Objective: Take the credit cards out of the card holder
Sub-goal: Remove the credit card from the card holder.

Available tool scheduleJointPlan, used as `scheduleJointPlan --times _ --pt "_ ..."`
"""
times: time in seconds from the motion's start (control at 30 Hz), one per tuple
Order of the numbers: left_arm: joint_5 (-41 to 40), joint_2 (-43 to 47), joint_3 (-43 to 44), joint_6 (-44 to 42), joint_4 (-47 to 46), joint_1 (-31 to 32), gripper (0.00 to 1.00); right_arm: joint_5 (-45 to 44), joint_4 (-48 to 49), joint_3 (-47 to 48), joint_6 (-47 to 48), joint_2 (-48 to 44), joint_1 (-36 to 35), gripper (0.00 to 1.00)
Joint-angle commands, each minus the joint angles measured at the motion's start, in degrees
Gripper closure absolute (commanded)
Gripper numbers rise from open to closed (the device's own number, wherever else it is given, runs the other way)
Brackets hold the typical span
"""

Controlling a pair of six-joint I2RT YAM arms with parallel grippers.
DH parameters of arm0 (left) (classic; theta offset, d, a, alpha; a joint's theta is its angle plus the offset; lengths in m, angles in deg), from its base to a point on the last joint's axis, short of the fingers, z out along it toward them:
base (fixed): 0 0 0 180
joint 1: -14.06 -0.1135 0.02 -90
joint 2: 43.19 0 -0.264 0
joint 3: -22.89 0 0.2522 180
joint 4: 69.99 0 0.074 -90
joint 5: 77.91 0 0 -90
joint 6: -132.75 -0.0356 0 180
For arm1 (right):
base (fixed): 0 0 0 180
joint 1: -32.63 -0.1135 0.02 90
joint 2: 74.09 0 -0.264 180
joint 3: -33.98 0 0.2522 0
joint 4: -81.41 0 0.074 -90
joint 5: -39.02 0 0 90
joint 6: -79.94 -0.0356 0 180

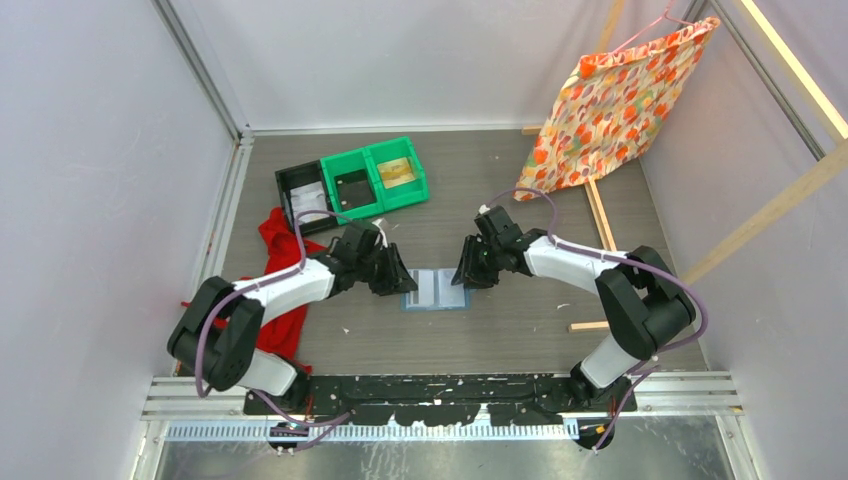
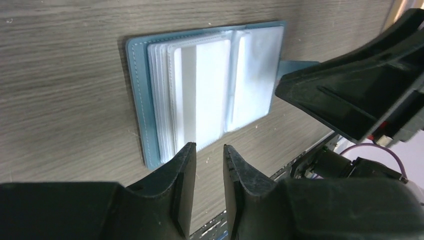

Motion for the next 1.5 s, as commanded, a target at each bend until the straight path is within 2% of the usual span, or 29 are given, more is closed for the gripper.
scheduleJointPlan --times 0.0,0.27,0.4,0.97,1.07,1.33,1.47 --pt "1.85 -3.92 2.55 0.46 -5.13 0.01 0.72 -5.23 -2.08 1.85 2.1 -0.06 0.7 0.61" --pt "1.52 -5.52 3.29 -0.75 -4.32 0.04 0.68 -5.73 -1.07 0.4 1.96 1.76 1.39 0.62" --pt "-0.82 -4.66 3.47 -2.08 -2.0 0.0 0.62 -5.59 -0.82 0.21 1.98 2.61 1.59 0.62" --pt "1.59 -10.16 3.91 -1.76 -5.42 0.31 0.61 -5.04 -0.6 -0.58 2.05 2.37 2.37 0.61" --pt "3.45 -10.35 3.55 -0.95 -7.12 0.49 0.61 -5.03 -0.38 -0.83 2.05 2.18 2.35 0.61" --pt "12.46 -11.76 1.98 4.45 -20.96 0.53 0.62 -4.68 -0.01 -1.1 1.98 2.44 2.46 0.61" --pt "11.78 -11.08 2.64 4.66 -19.69 0.58 0.62 -4.51 0.24 -1.28 1.74 2.41 2.58 0.61"
